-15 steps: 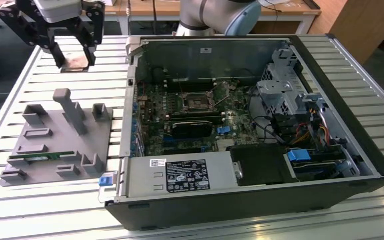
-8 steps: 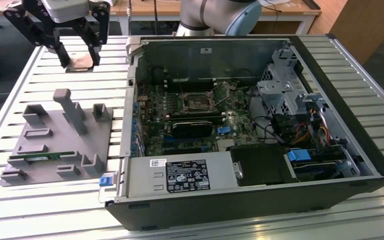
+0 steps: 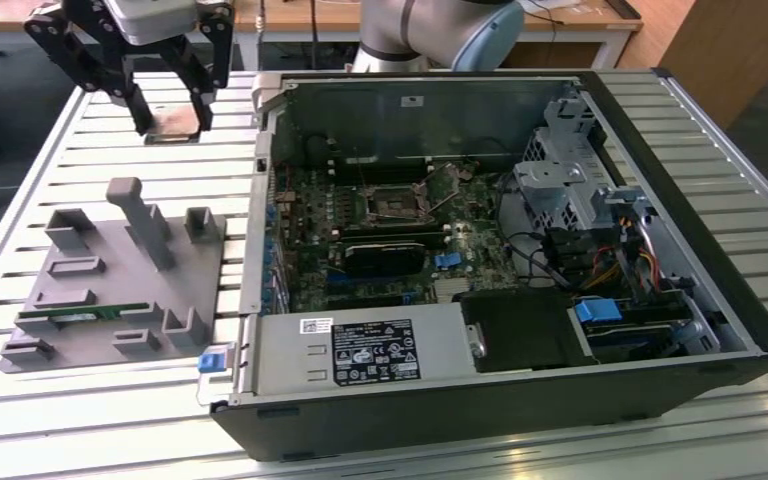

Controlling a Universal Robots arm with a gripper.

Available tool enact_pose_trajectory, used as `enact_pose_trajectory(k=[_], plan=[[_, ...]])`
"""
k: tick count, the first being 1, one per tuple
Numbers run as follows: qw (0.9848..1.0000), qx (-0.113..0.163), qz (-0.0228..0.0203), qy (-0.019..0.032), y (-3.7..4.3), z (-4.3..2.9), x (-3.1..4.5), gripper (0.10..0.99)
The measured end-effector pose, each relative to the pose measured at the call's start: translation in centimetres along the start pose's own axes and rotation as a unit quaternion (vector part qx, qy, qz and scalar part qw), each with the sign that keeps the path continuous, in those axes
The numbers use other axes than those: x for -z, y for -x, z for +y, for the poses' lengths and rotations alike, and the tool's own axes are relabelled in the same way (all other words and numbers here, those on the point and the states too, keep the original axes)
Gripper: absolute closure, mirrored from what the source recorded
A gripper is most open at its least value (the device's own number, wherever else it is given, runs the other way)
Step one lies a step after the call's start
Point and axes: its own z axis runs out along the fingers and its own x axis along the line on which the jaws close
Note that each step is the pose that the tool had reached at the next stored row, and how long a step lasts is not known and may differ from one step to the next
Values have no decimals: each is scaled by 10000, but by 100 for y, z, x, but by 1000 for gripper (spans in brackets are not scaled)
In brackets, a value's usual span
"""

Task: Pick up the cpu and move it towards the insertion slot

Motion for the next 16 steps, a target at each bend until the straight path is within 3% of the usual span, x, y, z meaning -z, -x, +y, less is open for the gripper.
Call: enact_pose_trajectory(k=[16], plan=[[10000,0,0,0,232,18,-4,541]])
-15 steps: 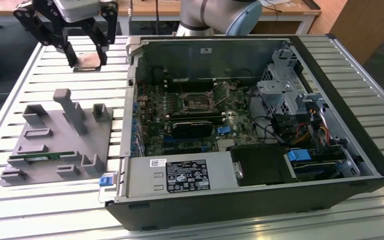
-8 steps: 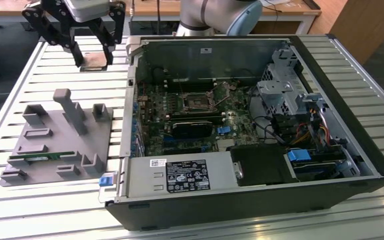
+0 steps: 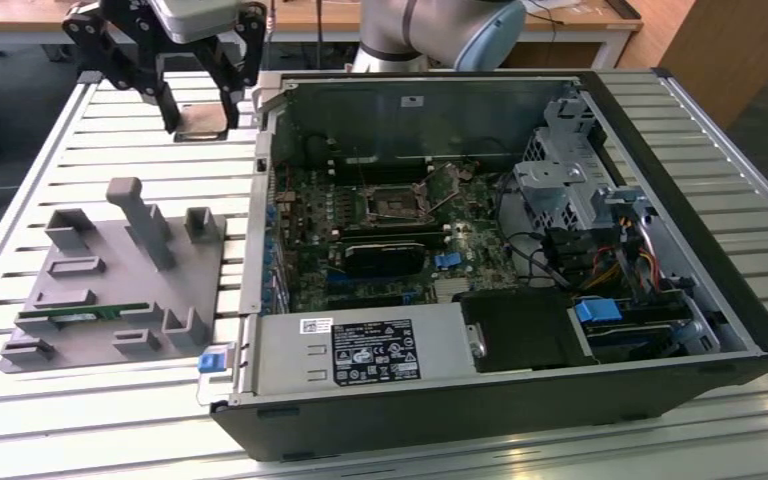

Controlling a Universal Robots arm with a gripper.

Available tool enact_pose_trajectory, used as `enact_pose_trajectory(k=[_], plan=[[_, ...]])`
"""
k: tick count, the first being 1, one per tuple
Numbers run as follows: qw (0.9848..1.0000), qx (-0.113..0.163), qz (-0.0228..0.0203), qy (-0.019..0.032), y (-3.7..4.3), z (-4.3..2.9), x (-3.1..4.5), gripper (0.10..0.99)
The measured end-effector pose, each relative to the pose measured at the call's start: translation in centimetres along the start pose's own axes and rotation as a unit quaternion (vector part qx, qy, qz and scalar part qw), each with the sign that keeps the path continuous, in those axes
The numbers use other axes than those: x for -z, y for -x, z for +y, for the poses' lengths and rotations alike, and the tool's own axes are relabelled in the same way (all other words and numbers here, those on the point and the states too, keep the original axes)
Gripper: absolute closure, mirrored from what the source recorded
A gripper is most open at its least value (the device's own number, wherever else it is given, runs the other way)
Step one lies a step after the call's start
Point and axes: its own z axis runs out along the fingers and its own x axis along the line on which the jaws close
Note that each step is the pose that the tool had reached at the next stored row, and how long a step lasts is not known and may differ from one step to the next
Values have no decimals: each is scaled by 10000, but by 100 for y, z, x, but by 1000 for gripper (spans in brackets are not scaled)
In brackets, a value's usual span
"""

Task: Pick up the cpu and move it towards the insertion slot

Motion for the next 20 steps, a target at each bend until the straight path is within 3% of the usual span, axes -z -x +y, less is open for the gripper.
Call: enact_pose_trajectory(k=[9,20], plan=[[10000,0,0,0,121,26,-3,541],[10000,0,0,0,257,117,-9,541]])
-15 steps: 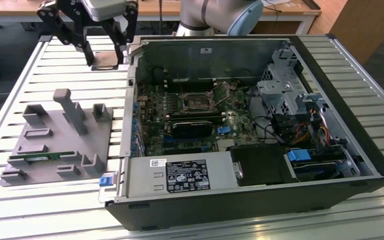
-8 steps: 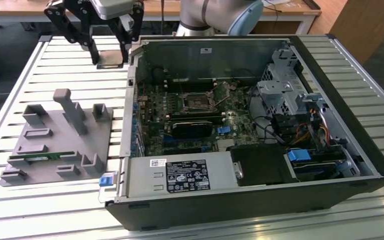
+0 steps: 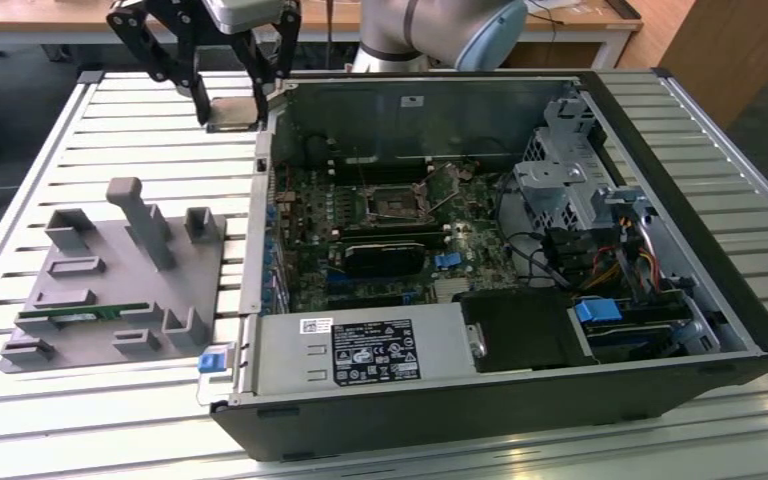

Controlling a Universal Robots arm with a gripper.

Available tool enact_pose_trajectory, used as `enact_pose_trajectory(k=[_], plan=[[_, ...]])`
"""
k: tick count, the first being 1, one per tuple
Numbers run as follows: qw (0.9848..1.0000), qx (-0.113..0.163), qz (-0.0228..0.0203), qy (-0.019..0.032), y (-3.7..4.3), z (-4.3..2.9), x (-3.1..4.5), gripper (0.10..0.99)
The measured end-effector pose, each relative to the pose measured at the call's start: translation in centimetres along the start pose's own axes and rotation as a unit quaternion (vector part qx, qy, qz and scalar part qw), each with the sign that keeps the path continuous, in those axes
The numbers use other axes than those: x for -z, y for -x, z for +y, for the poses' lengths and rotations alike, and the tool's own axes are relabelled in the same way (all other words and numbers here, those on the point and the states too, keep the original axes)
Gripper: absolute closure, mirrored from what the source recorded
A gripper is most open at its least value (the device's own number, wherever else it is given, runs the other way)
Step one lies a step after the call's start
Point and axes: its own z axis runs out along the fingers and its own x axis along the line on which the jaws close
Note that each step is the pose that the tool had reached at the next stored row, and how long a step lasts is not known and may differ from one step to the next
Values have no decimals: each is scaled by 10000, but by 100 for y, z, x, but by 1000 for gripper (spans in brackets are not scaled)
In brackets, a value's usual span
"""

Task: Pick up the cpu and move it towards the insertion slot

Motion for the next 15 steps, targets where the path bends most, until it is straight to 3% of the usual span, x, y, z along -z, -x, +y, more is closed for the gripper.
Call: enact_pose_trajectory(k=[9,15], plan=[[10000,0,0,0,149,51,-5,541],[10000,0,0,0,292,73,-10,541]])
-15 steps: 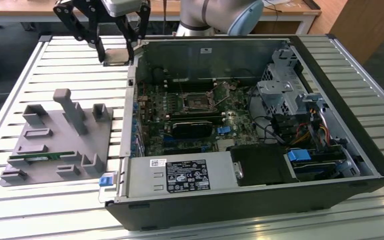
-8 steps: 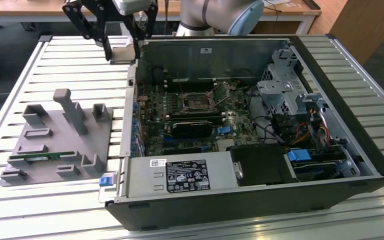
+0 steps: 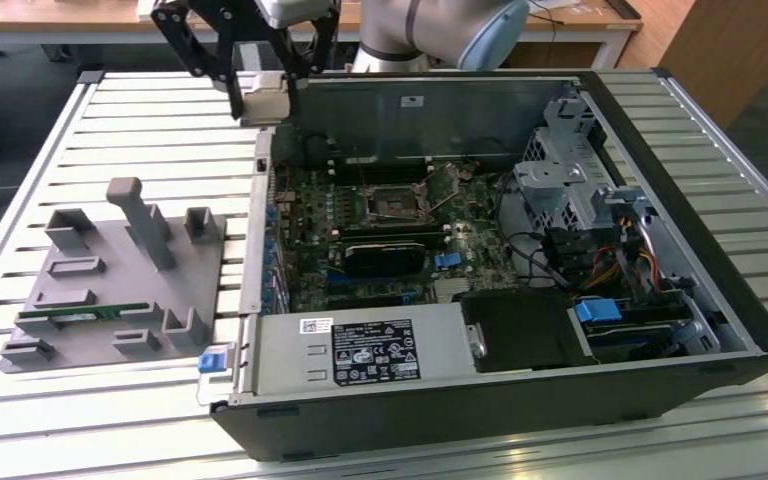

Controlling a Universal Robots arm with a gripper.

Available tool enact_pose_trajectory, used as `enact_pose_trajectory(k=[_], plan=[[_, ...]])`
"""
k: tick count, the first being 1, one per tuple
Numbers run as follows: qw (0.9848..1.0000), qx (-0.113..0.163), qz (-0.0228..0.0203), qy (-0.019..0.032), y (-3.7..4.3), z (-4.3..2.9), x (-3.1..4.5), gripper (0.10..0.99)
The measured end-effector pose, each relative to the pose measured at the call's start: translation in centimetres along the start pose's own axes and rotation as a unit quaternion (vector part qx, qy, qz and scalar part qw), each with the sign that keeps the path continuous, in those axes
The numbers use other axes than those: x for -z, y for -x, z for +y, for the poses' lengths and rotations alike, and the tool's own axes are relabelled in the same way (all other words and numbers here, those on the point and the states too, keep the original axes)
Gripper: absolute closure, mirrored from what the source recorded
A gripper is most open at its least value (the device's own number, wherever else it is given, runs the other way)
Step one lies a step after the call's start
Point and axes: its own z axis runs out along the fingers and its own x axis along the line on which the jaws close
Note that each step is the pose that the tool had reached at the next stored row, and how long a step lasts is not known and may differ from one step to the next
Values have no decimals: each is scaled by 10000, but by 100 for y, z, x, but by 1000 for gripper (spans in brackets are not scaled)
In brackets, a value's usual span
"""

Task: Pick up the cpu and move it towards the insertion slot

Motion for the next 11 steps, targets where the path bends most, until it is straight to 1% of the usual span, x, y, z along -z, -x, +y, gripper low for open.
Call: enact_pose_trajectory(k=[11], plan=[[10000,0,0,0,261,21,-10,541]])
